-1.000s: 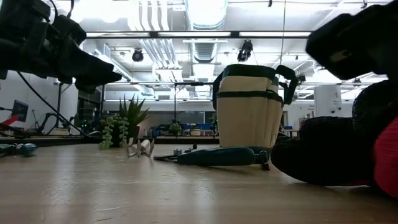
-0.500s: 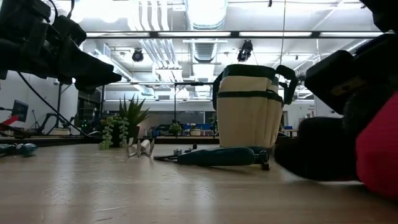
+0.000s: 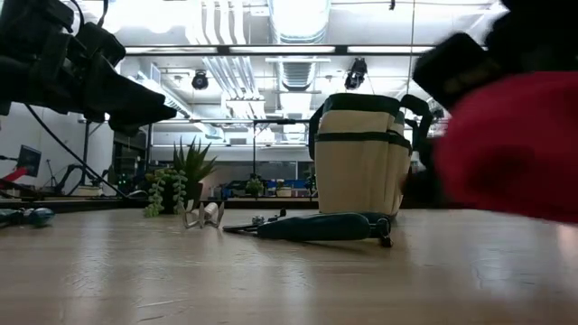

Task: Pick & Place Garden tools in Gardening bag
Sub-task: Put the red gloves into the white gardening bag

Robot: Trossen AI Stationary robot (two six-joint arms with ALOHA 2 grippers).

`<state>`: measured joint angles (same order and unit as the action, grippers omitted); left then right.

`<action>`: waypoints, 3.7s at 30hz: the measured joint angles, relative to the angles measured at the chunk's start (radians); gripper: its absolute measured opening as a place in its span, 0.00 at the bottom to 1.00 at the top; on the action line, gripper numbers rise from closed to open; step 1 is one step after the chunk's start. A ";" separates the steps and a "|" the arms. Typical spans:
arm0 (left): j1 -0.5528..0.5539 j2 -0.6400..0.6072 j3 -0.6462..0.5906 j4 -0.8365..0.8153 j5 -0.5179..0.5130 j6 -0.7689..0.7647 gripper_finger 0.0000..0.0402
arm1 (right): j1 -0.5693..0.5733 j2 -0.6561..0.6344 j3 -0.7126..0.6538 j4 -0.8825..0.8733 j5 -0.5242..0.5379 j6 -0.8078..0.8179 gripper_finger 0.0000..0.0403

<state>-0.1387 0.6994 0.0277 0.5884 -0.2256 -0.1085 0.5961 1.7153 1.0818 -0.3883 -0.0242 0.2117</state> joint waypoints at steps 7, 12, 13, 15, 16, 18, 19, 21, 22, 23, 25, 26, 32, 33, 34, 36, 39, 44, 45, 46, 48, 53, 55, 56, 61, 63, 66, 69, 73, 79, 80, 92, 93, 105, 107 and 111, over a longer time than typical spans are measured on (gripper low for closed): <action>0.000 0.000 0.000 -0.006 0.000 0.000 0.58 | -0.007 -0.104 0.180 -0.301 0.253 -0.104 0.05; 0.000 0.003 0.000 -0.005 0.000 0.000 0.58 | -0.018 -0.177 0.277 -0.436 0.474 -0.192 0.05; 0.000 0.003 0.000 -0.006 0.000 0.000 0.58 | -0.025 -0.191 0.289 -0.470 0.510 -0.210 0.05; 0.000 0.003 0.000 -0.007 0.000 0.000 0.58 | -0.043 -0.215 0.305 -0.525 0.566 -0.236 0.05; 0.000 0.003 0.000 -0.006 0.000 0.000 0.58 | -0.056 -0.230 0.307 -0.551 0.586 -0.244 0.05; 0.000 0.003 0.000 -0.006 0.000 0.000 0.58 | -0.089 -0.254 0.308 -0.606 0.607 -0.259 0.06; 0.000 0.003 0.000 -0.006 0.000 0.000 0.58 | -0.110 -0.266 0.306 -0.619 0.608 -0.265 0.06; 0.000 0.003 0.000 -0.006 0.000 0.000 0.58 | -0.156 -0.282 0.298 -0.645 0.608 -0.289 0.06; 0.000 0.003 0.000 -0.006 0.000 0.000 0.58 | -0.178 -0.285 0.296 -0.665 0.609 -0.313 0.06; 0.000 0.003 0.000 -0.006 0.000 0.000 0.58 | -0.201 -0.286 0.295 -0.681 0.609 -0.339 0.06; 0.000 0.003 0.000 -0.006 0.000 0.000 0.58 | -0.244 -0.284 0.294 -0.704 0.608 -0.403 0.06; 0.000 0.003 0.000 -0.007 0.000 0.000 0.58 | -0.265 -0.280 0.294 -0.712 0.606 -0.435 0.06; 0.000 0.003 0.000 -0.006 0.000 0.000 0.58 | -0.357 -0.247 0.293 -0.727 0.595 -0.570 0.06; 0.000 0.003 0.000 -0.006 0.000 0.000 0.58 | -0.370 -0.239 0.293 -0.734 0.595 -0.584 0.06; 0.000 0.003 0.000 -0.006 0.000 0.000 0.58 | -0.382 -0.231 0.293 -0.736 0.595 -0.597 0.06; 0.000 0.003 0.000 -0.006 0.000 0.000 0.58 | -0.400 -0.215 0.293 -0.739 0.595 -0.614 0.06; 0.000 0.003 0.000 -0.006 0.000 0.000 0.58 | -0.415 -0.187 0.292 -0.736 0.595 -0.639 0.06; 0.000 0.003 0.000 -0.006 0.000 0.000 0.58 | -0.417 -0.138 0.292 -0.738 0.593 -0.674 0.06; 0.000 0.003 0.000 -0.006 0.000 0.000 0.58 | -0.417 -0.127 0.292 -0.738 0.593 -0.678 0.06; 0.000 0.003 0.000 -0.006 0.000 0.000 0.58 | -0.417 -0.119 0.292 -0.738 0.593 -0.685 0.06; 0.000 0.003 0.000 -0.006 0.000 0.000 0.58 | -0.416 -0.105 0.292 -0.737 0.593 -0.687 0.07; 0.000 0.003 0.000 -0.006 0.000 0.000 0.58 | -0.416 -0.093 0.292 -0.730 0.596 -0.686 0.15; 0.000 0.003 0.000 -0.006 0.000 0.000 0.58 | -0.416 -0.097 0.292 -0.721 0.601 -0.685 0.20; 0.000 0.003 0.000 -0.006 0.000 0.000 0.58 | -0.416 -0.100 0.292 -0.719 0.601 -0.682 0.23; 0.000 0.003 0.000 -0.006 0.000 0.000 0.58 | -0.416 -0.119 0.295 -0.696 0.604 -0.659 0.38; 0.000 0.003 0.000 -0.006 0.000 0.000 0.58 | -0.415 -0.119 0.296 -0.697 0.608 -0.655 0.43; 0.000 0.003 0.000 -0.006 0.000 0.000 0.58 | -0.415 -0.121 0.303 -0.698 0.658 -0.604 0.49; 0.000 0.003 0.000 -0.006 0.000 0.000 0.58 | -0.415 -0.129 0.305 -0.713 0.655 -0.567 0.52; 0.000 0.003 0.000 -0.006 0.000 0.000 0.58 | -0.417 -0.142 0.305 -0.715 0.682 -0.537 0.53; 0.000 0.003 0.000 -0.006 0.000 0.000 0.58 | -0.446 -0.145 0.305 -0.708 0.837 -0.378 0.51; 0.000 0.003 0.000 -0.006 0.000 0.000 0.58 | -0.456 -0.145 0.305 -0.708 0.818 -0.360 0.50; 0.000 0.003 0.000 -0.006 0.000 0.000 0.58 | -0.597 -0.142 0.300 -0.641 0.365 -0.314 0.36; 0.000 0.003 0.000 -0.006 0.000 0.000 0.58 | -0.606 -0.142 0.298 -0.631 0.346 -0.311 0.36; 0.000 0.003 0.000 -0.006 0.000 0.000 0.58 | -0.675 -0.142 0.250 -0.620 0.263 -0.231 0.29; 0.000 0.003 0.000 -0.006 0.000 0.000 0.58 | -0.680 -0.142 0.226 -0.600 0.195 -0.233 0.27; 0.000 0.003 0.000 -0.006 0.000 0.000 0.58 | -0.680 -0.141 0.196 -0.550 0.145 -0.249 0.25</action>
<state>-0.1387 0.7029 0.0277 0.5819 -0.2259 -0.1088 -0.0836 1.5742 1.2775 -0.9384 0.1211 -0.0372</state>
